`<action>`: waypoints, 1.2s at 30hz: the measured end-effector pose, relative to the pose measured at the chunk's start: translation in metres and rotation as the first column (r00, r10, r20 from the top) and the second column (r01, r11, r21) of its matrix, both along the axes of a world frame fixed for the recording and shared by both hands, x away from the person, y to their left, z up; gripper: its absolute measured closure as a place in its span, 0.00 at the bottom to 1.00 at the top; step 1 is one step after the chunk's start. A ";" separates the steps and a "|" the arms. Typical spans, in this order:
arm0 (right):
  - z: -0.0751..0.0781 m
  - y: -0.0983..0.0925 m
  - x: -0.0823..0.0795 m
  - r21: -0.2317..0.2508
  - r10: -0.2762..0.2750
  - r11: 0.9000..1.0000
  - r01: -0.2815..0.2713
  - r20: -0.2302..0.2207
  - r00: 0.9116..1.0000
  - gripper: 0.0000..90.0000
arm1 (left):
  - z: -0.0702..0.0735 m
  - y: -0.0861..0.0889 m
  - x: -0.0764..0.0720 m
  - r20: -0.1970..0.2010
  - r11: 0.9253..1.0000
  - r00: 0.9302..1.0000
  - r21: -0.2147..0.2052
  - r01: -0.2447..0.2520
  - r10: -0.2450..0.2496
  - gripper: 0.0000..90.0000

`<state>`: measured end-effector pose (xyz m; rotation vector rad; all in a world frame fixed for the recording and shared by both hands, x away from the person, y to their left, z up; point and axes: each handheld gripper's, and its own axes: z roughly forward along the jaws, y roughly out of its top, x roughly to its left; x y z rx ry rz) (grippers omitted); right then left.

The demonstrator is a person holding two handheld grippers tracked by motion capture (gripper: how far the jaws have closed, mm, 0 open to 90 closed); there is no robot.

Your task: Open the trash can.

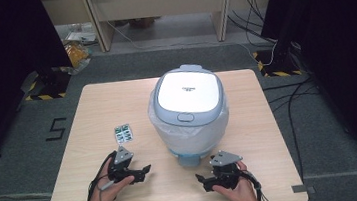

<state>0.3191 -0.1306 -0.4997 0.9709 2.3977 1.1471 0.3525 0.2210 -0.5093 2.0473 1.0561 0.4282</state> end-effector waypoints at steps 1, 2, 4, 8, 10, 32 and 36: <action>0.001 0.005 -0.001 0.008 0.020 1.000 -0.020 0.010 1.000 0.18 | -0.003 0.008 -0.003 -0.017 1.000 1.000 0.003 -0.006 0.006 0.17; 0.002 0.008 -0.002 0.012 0.029 1.000 -0.029 0.014 0.999 0.18 | -0.003 0.008 -0.003 -0.017 1.000 1.000 0.003 -0.006 0.006 0.17; 0.004 0.014 -0.002 0.018 0.047 0.999 -0.047 0.016 0.999 0.18 | -0.006 0.018 -0.010 -0.027 0.999 1.000 0.032 -0.011 0.012 0.17; 0.005 0.022 -0.002 0.027 0.072 0.997 -0.073 0.026 0.997 0.18 | -0.008 0.027 -0.014 -0.022 0.998 0.999 0.053 -0.026 0.027 0.17; 0.004 0.030 0.000 0.025 0.088 0.996 -0.089 0.031 0.996 0.18 | -0.012 0.033 -0.014 -0.016 0.996 0.999 0.079 -0.046 0.047 0.14; -0.009 0.052 -0.002 -0.062 0.096 0.994 -0.089 0.110 0.989 0.15 | -0.016 0.039 -0.016 -0.007 0.999 0.999 0.040 -0.035 0.036 0.13; -0.010 0.052 -0.002 -0.054 0.091 0.995 -0.086 0.102 0.991 0.15 | -0.016 0.039 -0.016 -0.007 0.999 0.999 0.040 -0.035 0.036 0.13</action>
